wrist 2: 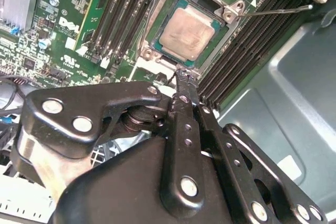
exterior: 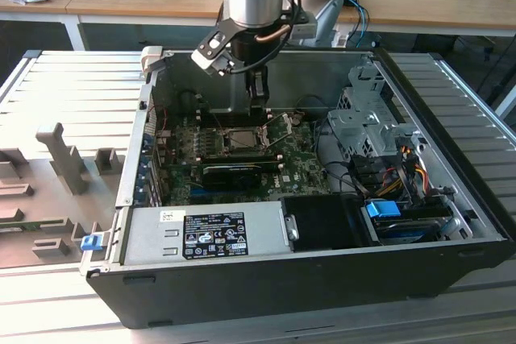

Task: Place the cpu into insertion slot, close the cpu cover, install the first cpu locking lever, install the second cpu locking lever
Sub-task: 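Close the cpu cover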

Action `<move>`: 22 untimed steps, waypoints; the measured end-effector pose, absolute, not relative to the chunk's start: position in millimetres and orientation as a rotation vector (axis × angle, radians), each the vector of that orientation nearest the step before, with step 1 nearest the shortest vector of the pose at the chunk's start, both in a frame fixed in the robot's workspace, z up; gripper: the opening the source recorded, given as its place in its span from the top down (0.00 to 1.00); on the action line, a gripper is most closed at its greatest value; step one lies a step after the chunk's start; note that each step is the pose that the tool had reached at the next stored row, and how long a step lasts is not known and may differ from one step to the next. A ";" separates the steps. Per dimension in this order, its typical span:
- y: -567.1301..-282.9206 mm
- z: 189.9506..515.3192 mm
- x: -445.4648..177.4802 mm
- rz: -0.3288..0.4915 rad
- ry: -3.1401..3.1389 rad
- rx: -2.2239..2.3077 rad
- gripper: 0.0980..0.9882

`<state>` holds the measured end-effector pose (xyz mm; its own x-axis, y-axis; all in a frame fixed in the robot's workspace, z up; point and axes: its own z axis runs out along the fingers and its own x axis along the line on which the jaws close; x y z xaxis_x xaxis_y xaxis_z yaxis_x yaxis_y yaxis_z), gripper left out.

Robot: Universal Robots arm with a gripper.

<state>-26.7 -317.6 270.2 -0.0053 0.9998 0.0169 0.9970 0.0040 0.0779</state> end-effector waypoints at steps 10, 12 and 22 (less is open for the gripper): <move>-317.6 281.5 -18.9 0.104 2.195 2.185 0.99; -317.6 288.5 -18.9 0.104 2.194 2.185 0.99; -317.6 302.7 -11.1 0.104 2.194 2.186 0.99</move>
